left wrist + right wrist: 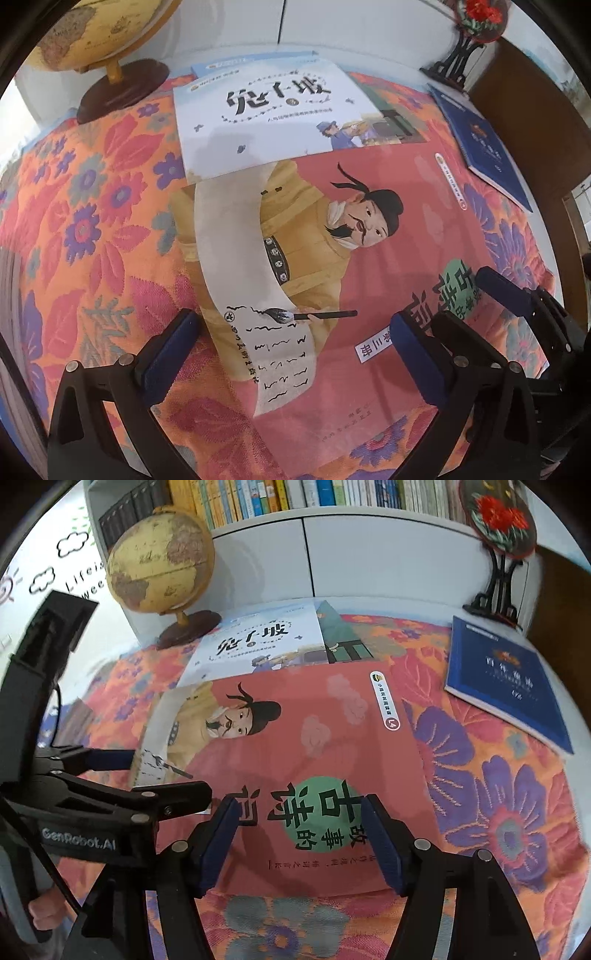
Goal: Organize books
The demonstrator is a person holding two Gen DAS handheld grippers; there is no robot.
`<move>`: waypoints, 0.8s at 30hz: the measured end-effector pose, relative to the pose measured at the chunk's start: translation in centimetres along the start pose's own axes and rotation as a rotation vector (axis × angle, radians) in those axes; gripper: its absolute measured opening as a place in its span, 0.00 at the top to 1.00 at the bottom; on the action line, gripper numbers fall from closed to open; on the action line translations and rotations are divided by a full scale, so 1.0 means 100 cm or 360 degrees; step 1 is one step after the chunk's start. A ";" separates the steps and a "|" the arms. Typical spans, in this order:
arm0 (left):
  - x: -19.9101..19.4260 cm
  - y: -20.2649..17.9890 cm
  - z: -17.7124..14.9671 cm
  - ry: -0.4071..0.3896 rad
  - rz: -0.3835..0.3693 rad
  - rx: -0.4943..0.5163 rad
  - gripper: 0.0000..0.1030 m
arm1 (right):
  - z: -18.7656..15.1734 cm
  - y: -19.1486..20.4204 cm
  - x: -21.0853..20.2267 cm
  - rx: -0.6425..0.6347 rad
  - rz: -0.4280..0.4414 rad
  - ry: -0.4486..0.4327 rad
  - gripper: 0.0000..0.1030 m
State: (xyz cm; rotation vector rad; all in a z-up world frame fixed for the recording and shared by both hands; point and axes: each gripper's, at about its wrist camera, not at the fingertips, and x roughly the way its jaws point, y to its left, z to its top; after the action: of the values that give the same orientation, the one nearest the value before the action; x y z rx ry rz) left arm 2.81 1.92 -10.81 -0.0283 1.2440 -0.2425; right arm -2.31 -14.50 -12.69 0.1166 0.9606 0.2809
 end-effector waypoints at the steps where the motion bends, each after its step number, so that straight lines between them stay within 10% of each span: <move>1: 0.003 -0.003 0.002 0.0025 0.0010 0.0000 0.00 | 0.000 -0.002 -0.001 0.0022 0.0017 -0.0002 0.35; 24: 0.006 -0.005 -0.005 -0.0075 0.0023 -0.0044 0.00 | 0.000 -0.005 -0.003 0.0022 0.0076 0.0006 0.29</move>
State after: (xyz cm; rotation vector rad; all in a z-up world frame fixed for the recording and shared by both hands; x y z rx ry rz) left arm 2.41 1.35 -11.50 -0.0484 1.2003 -0.2110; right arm -2.41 -15.10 -12.55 0.1517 0.9646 0.3186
